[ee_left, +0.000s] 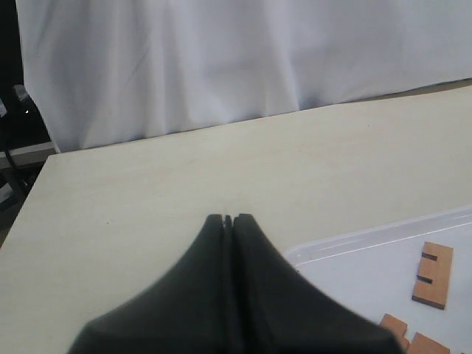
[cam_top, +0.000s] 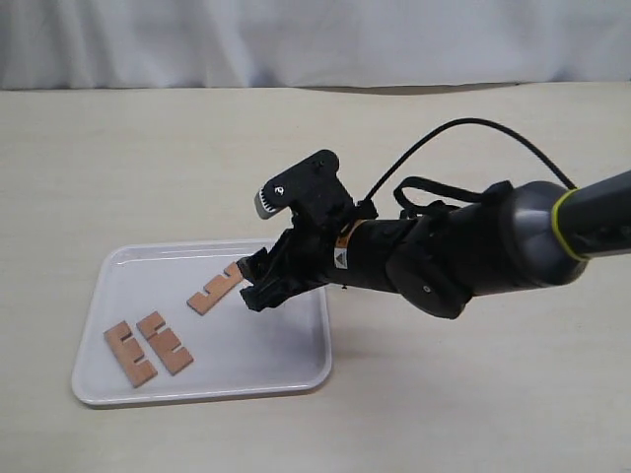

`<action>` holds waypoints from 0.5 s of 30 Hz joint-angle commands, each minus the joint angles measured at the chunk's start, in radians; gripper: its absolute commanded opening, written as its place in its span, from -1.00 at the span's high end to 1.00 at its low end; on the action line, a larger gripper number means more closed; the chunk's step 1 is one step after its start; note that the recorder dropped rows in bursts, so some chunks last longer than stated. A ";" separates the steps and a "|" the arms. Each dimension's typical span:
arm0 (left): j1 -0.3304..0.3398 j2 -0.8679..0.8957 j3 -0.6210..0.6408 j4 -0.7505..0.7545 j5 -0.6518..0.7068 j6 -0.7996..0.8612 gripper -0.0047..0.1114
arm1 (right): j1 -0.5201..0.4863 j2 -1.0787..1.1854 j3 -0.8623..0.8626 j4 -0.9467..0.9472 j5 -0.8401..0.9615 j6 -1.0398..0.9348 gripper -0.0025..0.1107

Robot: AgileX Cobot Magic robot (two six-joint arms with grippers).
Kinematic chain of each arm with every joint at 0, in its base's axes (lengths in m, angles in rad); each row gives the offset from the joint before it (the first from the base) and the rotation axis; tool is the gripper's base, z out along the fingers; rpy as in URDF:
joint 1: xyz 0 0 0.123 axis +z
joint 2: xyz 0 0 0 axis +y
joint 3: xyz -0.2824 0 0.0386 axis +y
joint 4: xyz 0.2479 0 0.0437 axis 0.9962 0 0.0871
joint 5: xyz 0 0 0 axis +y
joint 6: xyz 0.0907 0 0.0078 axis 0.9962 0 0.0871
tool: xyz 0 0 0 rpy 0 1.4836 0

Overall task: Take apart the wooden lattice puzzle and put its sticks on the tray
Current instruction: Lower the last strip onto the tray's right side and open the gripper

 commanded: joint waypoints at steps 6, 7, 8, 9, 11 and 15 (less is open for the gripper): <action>0.010 -0.002 0.003 -0.002 -0.009 0.005 0.92 | -0.001 0.088 -0.037 -0.016 0.028 -0.050 -0.86; 0.010 -0.002 0.003 -0.002 -0.009 0.005 0.92 | -0.001 0.088 -0.049 -0.016 0.047 -0.050 -0.92; 0.010 -0.002 0.003 -0.002 -0.009 0.005 0.92 | -0.001 0.088 -0.060 -0.014 0.068 -0.050 -0.95; 0.010 -0.002 0.003 -0.002 -0.009 0.005 0.92 | -0.001 0.083 -0.073 -0.014 0.095 -0.050 -0.97; 0.010 -0.002 0.003 -0.002 -0.009 0.005 0.92 | -0.001 0.072 -0.095 -0.012 0.145 -0.050 -0.98; 0.010 -0.002 0.003 -0.002 -0.009 0.005 0.92 | 0.004 0.040 -0.154 0.005 0.289 -0.048 -0.98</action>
